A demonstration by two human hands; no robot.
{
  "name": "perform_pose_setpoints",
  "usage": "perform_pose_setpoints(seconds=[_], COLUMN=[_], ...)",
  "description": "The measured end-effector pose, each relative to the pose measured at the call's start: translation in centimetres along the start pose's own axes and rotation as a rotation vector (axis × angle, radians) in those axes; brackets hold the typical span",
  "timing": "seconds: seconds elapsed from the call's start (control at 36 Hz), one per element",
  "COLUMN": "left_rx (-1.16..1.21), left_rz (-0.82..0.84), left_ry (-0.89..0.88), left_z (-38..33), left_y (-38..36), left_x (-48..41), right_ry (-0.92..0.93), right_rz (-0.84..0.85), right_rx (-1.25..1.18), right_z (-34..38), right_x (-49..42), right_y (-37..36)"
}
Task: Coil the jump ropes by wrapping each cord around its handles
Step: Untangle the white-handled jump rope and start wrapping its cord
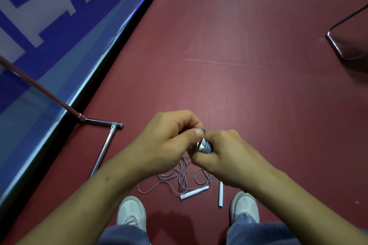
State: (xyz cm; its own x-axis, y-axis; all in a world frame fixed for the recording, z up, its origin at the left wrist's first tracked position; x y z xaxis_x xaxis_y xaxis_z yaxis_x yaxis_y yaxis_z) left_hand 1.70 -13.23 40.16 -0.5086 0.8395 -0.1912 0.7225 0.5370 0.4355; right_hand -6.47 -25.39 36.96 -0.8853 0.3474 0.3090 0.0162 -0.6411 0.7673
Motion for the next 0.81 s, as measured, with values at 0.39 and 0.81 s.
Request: perform_pose_setpoints(seconds=[0.39,0.81], left_rx=[-0.069,-0.468], left_rz=[-0.234,-0.351], left_ry=[0.020,0.055], left_z=[-5.4,-21.3], left_y=[6.6,28.2], left_x=[1.5,9.9], right_ry=[0.238,0.530], right_rz=[-0.105,0.193], right_rx=[-0.059,-0.546], right_z=[7.2,31.0], right_x=[2.9,5.4], right_y=[1.9,3.7])
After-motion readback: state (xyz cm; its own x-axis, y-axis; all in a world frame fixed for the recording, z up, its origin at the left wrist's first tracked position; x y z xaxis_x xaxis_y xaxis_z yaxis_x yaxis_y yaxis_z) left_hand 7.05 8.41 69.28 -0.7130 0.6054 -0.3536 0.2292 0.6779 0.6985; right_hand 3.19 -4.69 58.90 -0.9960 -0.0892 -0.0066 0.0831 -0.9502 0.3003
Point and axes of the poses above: each hand's wrist, its own x-axis away from the middle knuckle, its own y-axis out of the back of the hand, z = x × y, the point moved 4 cm from there along -x, towards the middle knuckle, and after that the axes turned 11 degrees about -y, right-handed, at the moved point
